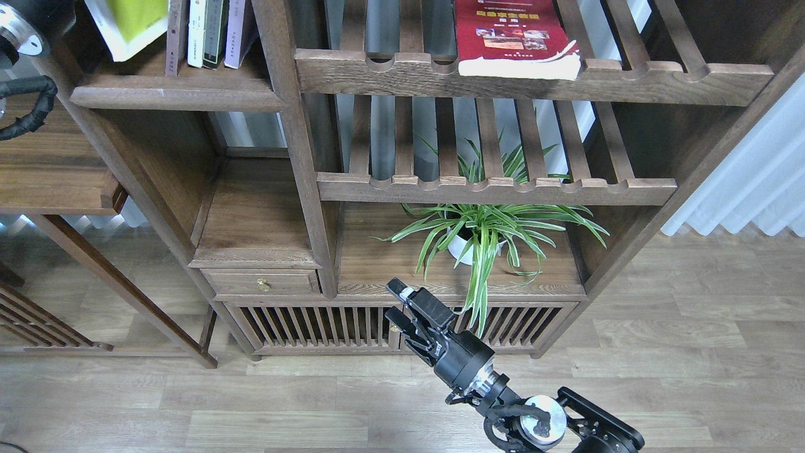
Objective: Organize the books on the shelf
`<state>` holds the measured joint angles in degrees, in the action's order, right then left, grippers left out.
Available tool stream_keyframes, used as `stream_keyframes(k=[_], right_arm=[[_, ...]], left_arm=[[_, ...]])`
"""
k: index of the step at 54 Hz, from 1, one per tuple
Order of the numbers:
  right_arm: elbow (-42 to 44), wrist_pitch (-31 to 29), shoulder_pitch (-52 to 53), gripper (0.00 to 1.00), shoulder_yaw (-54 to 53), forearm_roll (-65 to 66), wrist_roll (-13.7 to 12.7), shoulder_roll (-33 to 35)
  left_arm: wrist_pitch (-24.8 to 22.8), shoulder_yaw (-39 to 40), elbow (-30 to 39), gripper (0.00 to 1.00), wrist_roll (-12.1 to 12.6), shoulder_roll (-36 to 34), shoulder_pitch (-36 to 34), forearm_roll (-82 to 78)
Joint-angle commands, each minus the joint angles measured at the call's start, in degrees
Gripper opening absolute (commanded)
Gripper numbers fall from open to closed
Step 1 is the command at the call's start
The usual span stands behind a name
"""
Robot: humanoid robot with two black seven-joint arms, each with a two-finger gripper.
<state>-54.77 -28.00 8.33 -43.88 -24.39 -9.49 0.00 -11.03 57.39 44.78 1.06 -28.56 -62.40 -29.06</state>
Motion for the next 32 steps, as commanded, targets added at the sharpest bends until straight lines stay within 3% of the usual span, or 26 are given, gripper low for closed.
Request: stream_keyframes(k=[1, 22, 32], right_arm=[[0.0, 0.0, -0.1, 0.93, 0.1, 0.0, 0.0, 0.0], [-0.3, 0.0, 0.0, 0.93, 0.1, 0.0, 0.0, 0.0], [-0.3, 0.0, 0.0, 0.93, 0.1, 0.0, 0.0, 0.0]], left_arm=[[0.0, -0.1, -1.5, 0.02, -1.7, 0.3, -0.7, -0.4], [0.0, -2.9, -5.1, 0.03, -7.2, 2.9, -2.1, -1.3], [0.0, -3.9, -6.1, 0.03, -7.9, 3.5, -2.3, -1.3]])
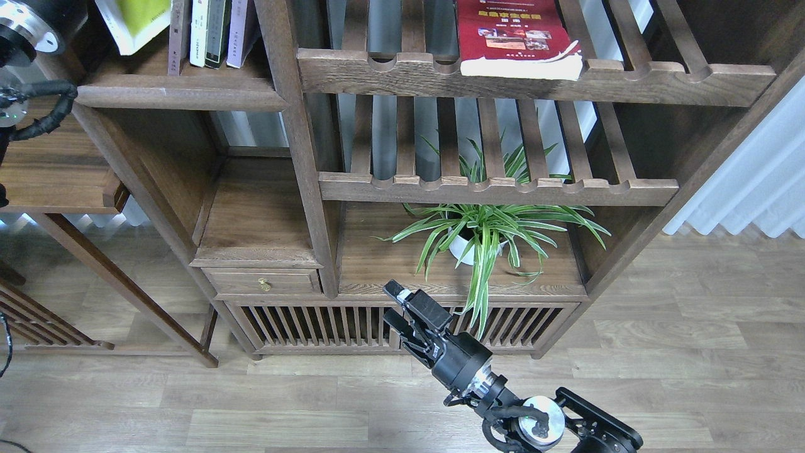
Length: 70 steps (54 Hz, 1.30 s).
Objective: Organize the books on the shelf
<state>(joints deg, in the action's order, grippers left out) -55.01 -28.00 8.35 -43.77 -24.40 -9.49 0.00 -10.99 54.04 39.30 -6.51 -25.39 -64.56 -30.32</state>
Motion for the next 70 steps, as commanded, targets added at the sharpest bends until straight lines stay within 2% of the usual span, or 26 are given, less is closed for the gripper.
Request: stream_keyframes(k=[1, 27, 28, 36, 41, 45, 52, 64, 70], right_arm=[[0.0, 0.0, 0.0, 0.93, 0.0, 0.0, 0.0, 0.0], [0.0, 0.0, 0.0, 0.93, 0.0, 0.0, 0.0, 0.0], [0.0, 0.0, 0.0, 0.93, 0.0, 0.0, 0.0, 0.0], [0.0, 0.0, -0.1, 0.93, 0.0, 0.0, 0.0, 0.0], [0.0, 0.0, 0.0, 0.93, 0.0, 0.0, 0.0, 0.0], [0.0, 0.0, 0.0, 0.94, 0.0, 0.0, 0.0, 0.0], [0.0, 0.0, 0.0, 0.94, 0.0, 0.0, 0.0, 0.0], [0.0, 0.0, -0.1, 0.94, 0.1, 0.0, 0.0, 0.0], [0.0, 0.0, 0.0, 0.94, 0.0, 0.0, -0.1, 0.0]], left_arm=[[0.0, -0.5, -0.6, 0.03, -0.3, 0.4, -0.2, 0.0], [-0.1, -2.9, -1.0, 0.07, -0.7, 0.5, -0.3, -0.3], [-0.1, -2.9, -1.1, 0.11, 0.1, 0.6, -0.3, -0.3], [-0.1, -3.2, -1.1, 0.13, 0.3, 0.6, -0.2, -0.3], [0.6, -3.3, -1.2, 0.26, 0.4, 0.7, -0.3, -0.4], [0.6, -3.3, -1.2, 0.28, 0.4, 0.7, -0.2, -0.4], [0.8, -3.4, -1.2, 0.37, 0.5, 0.7, -0.3, -0.4], [0.9, -3.7, -1.3, 0.43, 0.4, 1.5, -0.7, -0.4], [0.9, -3.7, -1.2, 0.44, 0.4, 2.8, -1.4, -0.4]])
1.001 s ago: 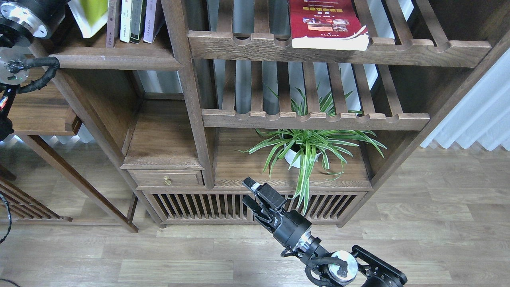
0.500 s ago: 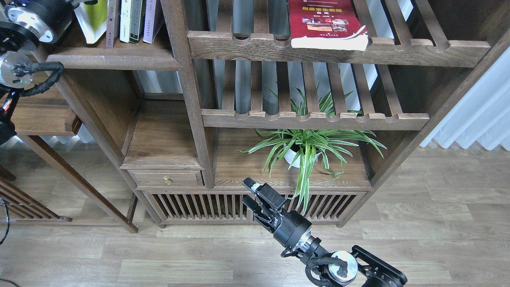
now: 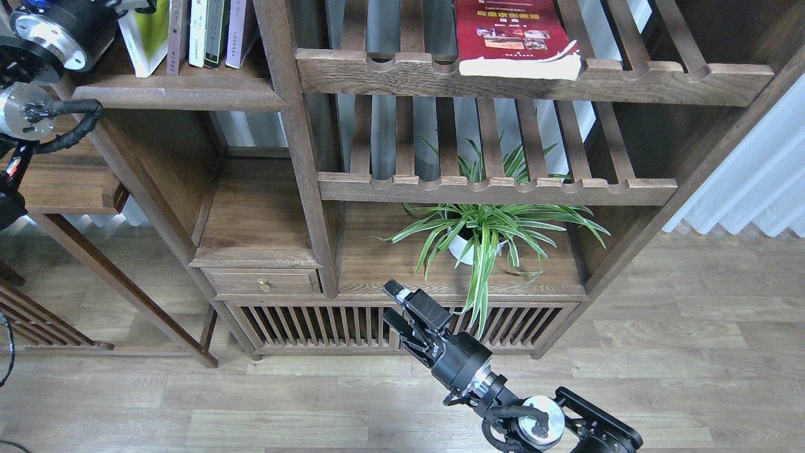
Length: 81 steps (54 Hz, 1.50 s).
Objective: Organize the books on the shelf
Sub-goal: 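Withdraw the left gripper from the upper shelf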
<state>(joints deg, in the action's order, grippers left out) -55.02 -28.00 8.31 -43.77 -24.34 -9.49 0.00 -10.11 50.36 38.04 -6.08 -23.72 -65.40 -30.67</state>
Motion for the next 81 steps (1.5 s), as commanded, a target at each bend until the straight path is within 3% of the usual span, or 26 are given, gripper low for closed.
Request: stream_keyframes(k=[1, 58, 73, 81], right_arm=[[0.0, 0.0, 0.0, 0.94, 0.1, 0.1, -0.1, 0.0], [0.0, 0.0, -0.2, 0.94, 0.6, 1.6, 0.0, 0.0], [-0.1, 0.0, -0.1, 0.95, 0.2, 1.6, 0.0, 0.0], [-0.1, 0.0, 0.3, 0.97, 0.2, 1.7, 0.0, 0.0]], left_arm=[[0.0, 0.2, 0.0, 0.44, -0.2, 1.3, -0.7, 0.0], [-0.8, 5.6, 3.5, 0.62, -0.7, 3.5, -7.6, 0.8], [-0.8, 9.5, 11.1, 0.68, 0.0, 2.9, -4.7, 1.3], [-0.4, 11.3, 15.0, 0.79, 0.1, 1.0, -3.4, 1.3]])
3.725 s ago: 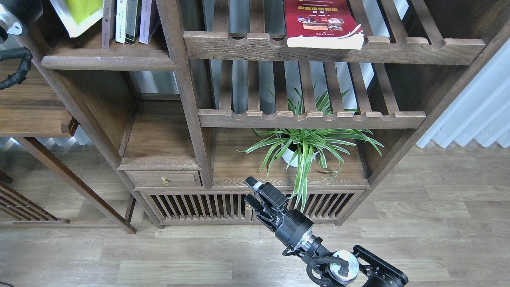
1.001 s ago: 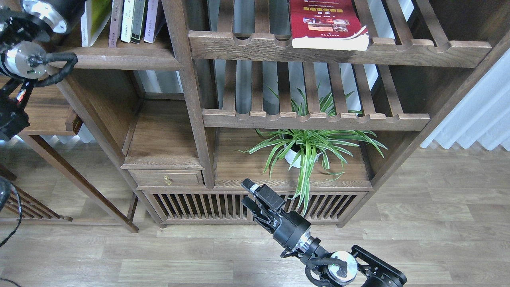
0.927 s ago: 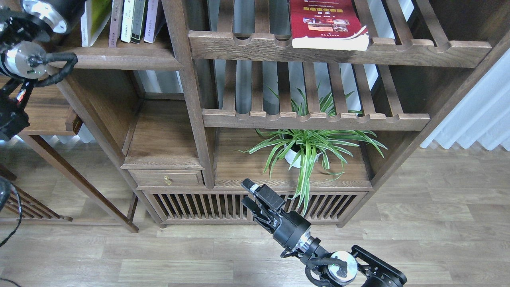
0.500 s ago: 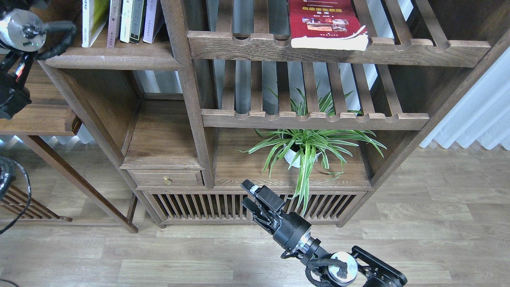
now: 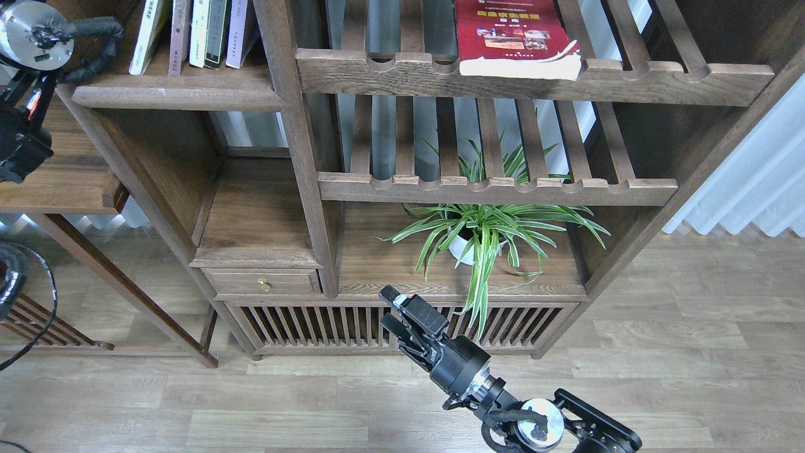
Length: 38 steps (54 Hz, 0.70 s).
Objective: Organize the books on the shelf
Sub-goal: 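Withdraw the left gripper from the upper shelf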
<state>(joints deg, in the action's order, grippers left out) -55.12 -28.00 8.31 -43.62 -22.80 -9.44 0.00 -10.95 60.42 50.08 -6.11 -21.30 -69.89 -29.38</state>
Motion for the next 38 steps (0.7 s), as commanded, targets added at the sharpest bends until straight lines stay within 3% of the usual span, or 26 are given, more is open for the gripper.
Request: stream_keyframes(k=[1, 8, 18, 38], right_arm=[[0.0, 0.0, 0.3, 0.97, 0.0, 0.1, -0.1, 0.0], [0.1, 0.0, 0.8, 0.98, 0.0, 0.1, -0.1, 0.0], [0.1, 0.0, 1.4, 0.98, 0.0, 0.2, -0.1, 0.0], [-7.5, 0.0, -1.0, 0.99, -2.7, -0.5, 0.6, 0.0]], left_arm=[[0.5, 1.3, 3.3, 0.79, 0.1, -1.6, 1.1, 0.0], [0.5, 1.9, 6.7, 0.83, 0.1, -6.7, 2.3, 0.1], [0.2, 4.8, 12.0, 0.98, 0.0, -10.7, 6.3, 0.1], [-3.9, 10.2, 16.9, 1.0, -1.1, -11.1, 7.8, 2.3]])
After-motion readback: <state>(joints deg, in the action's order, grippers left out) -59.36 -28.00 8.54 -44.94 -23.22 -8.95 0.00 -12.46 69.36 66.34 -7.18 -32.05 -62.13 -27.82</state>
